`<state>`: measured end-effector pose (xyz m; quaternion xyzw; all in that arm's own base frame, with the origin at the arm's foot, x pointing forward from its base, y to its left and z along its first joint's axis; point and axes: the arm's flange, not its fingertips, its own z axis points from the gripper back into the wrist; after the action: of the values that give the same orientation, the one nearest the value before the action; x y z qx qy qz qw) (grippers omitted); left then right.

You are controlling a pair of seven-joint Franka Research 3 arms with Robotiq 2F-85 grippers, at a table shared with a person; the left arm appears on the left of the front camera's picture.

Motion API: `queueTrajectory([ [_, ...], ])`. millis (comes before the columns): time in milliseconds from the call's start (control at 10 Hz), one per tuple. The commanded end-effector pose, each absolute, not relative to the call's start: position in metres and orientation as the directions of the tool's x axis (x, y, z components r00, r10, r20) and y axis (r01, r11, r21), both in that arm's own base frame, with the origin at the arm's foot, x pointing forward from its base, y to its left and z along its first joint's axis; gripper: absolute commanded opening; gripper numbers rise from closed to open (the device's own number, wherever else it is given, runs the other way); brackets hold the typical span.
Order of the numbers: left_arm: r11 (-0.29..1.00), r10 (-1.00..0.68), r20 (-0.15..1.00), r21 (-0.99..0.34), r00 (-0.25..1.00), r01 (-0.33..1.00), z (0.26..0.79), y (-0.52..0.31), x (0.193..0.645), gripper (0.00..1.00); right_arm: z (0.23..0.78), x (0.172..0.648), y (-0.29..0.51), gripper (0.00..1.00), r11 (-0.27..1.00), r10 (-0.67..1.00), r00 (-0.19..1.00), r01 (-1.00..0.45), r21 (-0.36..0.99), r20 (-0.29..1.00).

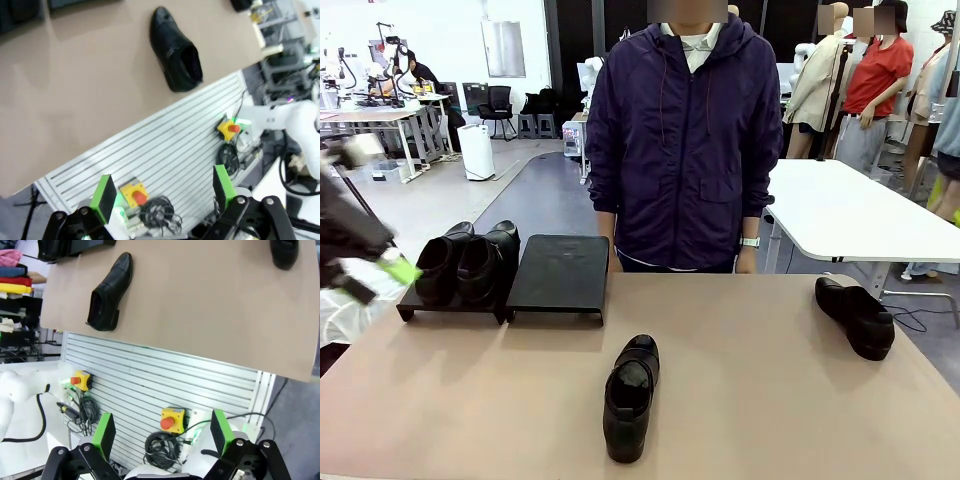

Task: Organize the shoes by placing them on the stand.
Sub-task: Place the Shoe from the middle of the table onto the Shoes Stand.

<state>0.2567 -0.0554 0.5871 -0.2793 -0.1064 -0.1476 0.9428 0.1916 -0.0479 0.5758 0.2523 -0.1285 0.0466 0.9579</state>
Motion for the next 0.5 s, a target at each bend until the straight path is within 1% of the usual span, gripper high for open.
queueTrajectory([
  [0, 0.853, -0.298, 0.196, -0.385, 0.934, 0.353, 0.604, -0.155, 0.271, 1.00, 0.580, 0.193, -0.048, 1.00, 0.859, 0.045, 0.960, -0.178, 0.480, 0.276],
  [100, 0.887, -0.320, 0.150, -0.299, 0.935, 0.352, 0.595, -0.204, 0.277, 1.00, 0.580, 0.193, -0.048, 1.00, 0.859, 0.045, 0.960, -0.178, 0.480, 0.276],
  [300, 0.876, -0.419, 0.087, -0.221, 0.904, 0.428, 0.562, -0.299, 0.276, 1.00, 0.580, 0.193, -0.048, 1.00, 0.859, 0.045, 0.960, -0.178, 0.480, 0.276],
  [400, 0.897, -0.385, 0.106, -0.190, 0.917, 0.399, 0.543, -0.336, 0.278, 1.00, 0.580, 0.193, -0.048, 1.00, 0.859, 0.045, 0.960, -0.178, 0.480, 0.276],
])
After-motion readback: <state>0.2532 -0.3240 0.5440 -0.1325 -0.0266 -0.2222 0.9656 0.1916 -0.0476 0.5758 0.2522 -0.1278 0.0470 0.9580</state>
